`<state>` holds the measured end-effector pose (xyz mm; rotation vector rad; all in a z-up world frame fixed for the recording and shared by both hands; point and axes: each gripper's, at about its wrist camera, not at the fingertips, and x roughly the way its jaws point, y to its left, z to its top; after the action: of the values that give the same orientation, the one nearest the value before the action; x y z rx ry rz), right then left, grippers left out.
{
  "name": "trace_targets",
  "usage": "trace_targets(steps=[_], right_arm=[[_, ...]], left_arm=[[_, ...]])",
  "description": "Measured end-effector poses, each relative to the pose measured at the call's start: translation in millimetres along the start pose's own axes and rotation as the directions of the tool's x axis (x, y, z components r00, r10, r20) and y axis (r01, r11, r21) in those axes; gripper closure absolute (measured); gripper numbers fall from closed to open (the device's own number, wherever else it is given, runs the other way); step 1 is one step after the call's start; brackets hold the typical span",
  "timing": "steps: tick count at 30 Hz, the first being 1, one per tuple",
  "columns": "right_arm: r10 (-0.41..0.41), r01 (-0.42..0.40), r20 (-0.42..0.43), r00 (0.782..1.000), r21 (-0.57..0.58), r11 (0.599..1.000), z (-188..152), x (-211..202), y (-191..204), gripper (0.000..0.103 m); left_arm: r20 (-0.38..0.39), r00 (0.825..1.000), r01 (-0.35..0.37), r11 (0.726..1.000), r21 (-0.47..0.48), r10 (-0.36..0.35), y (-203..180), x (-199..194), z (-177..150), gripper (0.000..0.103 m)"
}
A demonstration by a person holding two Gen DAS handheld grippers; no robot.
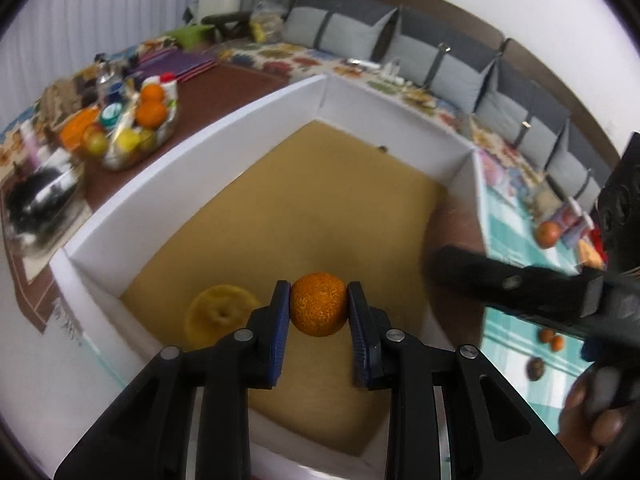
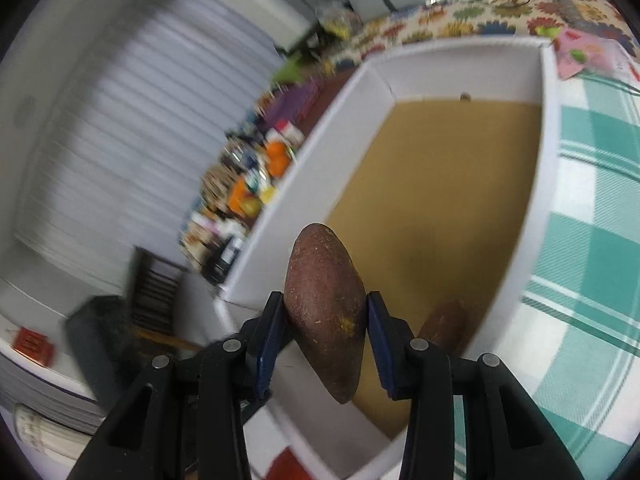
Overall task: Organize fruits
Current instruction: 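Lower the mandarin and sweet potato into the white box and open both tools, then return both empty tools over the remaining fruits on the sheet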
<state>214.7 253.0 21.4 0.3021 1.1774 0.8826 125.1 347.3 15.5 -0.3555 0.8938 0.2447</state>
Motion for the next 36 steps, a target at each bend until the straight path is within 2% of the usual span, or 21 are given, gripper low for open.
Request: trace_targets(steps=[4,6,7,8,9,11,13,15,17,20,23,25,26,30,31,34,36], right_arm=[[-0.065,0.065,-0.033,0.997,-0.016,0.998,-4,24,-9,0.061],[-0.095,0.094,-0.018,0.995,-0.019,0.995,-2,23,-12,0.058],[-0.095,0.095,0.0,0.995,-0.02,0.995,0,19,-12,0.054],[-0.09,0.091,0.025,0.996,-0.019,0.996,1,11,-13,0.042],[-0.086,0.087,0.043,0.995,-0.019,0.996,0,-3,-17,0.032],[-0.088,0.091,0.102,0.991,-0.03,0.995,-1,-32,-19,0.025],[-0.122,0.133,0.165,0.979,-0.059,0.989,-9,-66,-23,0.016],[-0.199,0.227,0.241,0.95,-0.09,0.97,-24,-102,-32,0.002],[-0.304,0.353,0.318,0.898,-0.11,0.929,-49,-141,-55,0.0],[-0.437,0.498,0.366,0.822,-0.089,0.863,-95,-186,-108,0.0],[-0.566,0.609,0.369,0.737,0.001,0.793,-159,-233,-187,0.0],[-0.652,0.677,0.344,0.676,0.059,0.733,-199,-258,-236,0.0],[-0.705,0.717,0.316,0.636,0.096,0.69,-222,-270,-264,0.0],[-0.791,0.766,0.284,0.541,0.221,0.603,-278,-310,-324,0.0],[-0.799,0.763,0.273,0.536,0.249,0.596,-285,-318,-335,0.0],[-0.788,0.715,0.245,0.565,0.332,0.615,-281,-334,-355,0.0],[-0.787,0.716,0.264,0.558,0.327,0.617,-278,-341,-357,0.0]], left_arm=[[0.001,1.0,-0.03,0.999,0.02,0.03,2,6,-3,0.073],[0.021,0.999,-0.048,0.998,0.042,0.047,0,5,-5,0.06],[0.029,0.998,-0.053,0.997,0.047,0.051,-1,2,-6,0.04],[0.043,0.997,-0.061,0.997,0.05,0.058,-3,0,-6,0.023],[0.067,0.995,-0.071,0.996,0.048,0.068,-7,-6,-7,0.02],[0.093,0.995,-0.051,0.998,0.048,0.046,-15,-17,-9,0.02],[0.11,0.994,-0.023,0.999,0.049,0.017,-27,-29,-11,0.02],[0.13,0.991,0.022,0.997,0.072,-0.031,-48,-41,-18,0.02],[0.136,0.987,0.067,0.992,0.103,-0.081,-71,-49,-27,0.02],[0.104,0.976,0.172,0.971,0.168,-0.191,-118,-57,-53,0.018],[0.037,0.964,0.249,0.943,0.222,-0.263,-162,-50,-89,0.017],[-0.03,0.963,0.266,0.928,0.26,-0.268,-189,-33,-115,0.017],[-0.059,0.961,0.276,0.921,0.274,-0.27,-201,-24,-127,0.017],[-0.145,0.952,0.303,0.891,0.339,-0.268,-243,14,-169,0.017],[-0.145,0.955,0.294,0.883,0.365,-0.258,-251,21,-175,0.017],[-0.124,0.966,0.259,0.869,0.421,-0.228,-271,34,-193,0.017],[-0.115,0.967,0.254,0.872,0.419,-0.227,-275,43,-197,0.017]])
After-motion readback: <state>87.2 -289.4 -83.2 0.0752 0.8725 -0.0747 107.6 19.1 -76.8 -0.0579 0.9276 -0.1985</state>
